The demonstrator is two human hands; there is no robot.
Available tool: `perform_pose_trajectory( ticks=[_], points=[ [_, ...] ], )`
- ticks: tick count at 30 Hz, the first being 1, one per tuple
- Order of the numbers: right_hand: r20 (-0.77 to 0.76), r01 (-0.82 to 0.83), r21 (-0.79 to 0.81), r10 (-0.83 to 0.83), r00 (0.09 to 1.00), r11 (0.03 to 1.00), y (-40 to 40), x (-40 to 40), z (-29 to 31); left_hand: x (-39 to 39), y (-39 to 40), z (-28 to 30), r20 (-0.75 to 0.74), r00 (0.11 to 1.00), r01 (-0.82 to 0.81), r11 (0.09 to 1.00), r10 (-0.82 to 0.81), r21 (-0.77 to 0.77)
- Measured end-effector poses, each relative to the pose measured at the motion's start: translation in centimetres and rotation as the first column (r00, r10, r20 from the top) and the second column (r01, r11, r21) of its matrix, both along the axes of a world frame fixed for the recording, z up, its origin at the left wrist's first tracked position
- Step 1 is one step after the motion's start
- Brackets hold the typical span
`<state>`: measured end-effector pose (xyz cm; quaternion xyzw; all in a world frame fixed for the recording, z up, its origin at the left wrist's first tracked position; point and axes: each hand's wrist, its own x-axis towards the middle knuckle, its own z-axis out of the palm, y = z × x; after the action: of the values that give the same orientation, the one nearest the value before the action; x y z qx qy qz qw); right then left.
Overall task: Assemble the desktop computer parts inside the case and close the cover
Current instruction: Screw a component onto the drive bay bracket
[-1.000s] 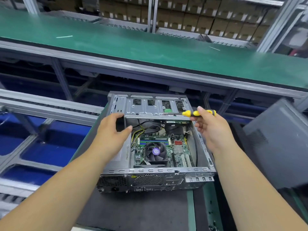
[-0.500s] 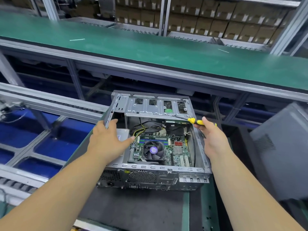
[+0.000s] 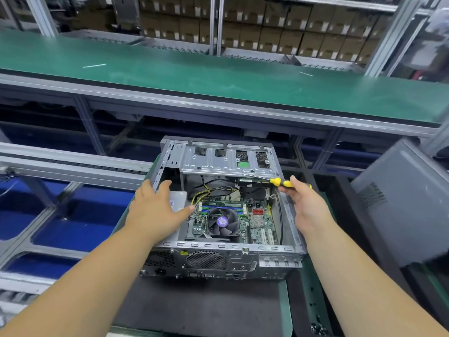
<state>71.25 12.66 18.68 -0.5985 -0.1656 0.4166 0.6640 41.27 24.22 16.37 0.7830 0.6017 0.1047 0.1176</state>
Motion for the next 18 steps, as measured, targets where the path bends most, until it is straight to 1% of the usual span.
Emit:
perform_pose_trajectory(
  ticks=[6,10,12,14,18],
  points=[
    [0.009,0.052,-0.015,-0.052,0.999,0.999,-0.6,-2.1,-0.2,-1.5,1.0,0.3,0.005,0.999,0.039,0.999,-0.039,-0.004],
    [-0.061,0.061,-0.042,-0.063,0.996,0.997,-0.5,-1.7,0.0,-0.9,1.3,0.6,0.031,0.999,0.025,0.999,-0.023,-0.037],
    [-0.100,0.055,-0.068,-0.062,0.993,0.996,-0.3,-1.2,0.2,-0.1,1.4,0.9,0.099,0.994,0.038,0.999,-0.035,-0.037],
    [-0.105,0.049,-0.071,-0.057,0.993,0.996,0.1,-0.7,0.4,1.2,1.5,1.4,0.187,0.978,0.097,0.995,-0.091,-0.024],
    [-0.127,0.081,-0.021,-0.083,0.988,0.996,1.1,0.3,0.6,4.7,1.4,2.1,0.361,0.907,0.239,0.971,-0.215,-0.021]
  ],
)
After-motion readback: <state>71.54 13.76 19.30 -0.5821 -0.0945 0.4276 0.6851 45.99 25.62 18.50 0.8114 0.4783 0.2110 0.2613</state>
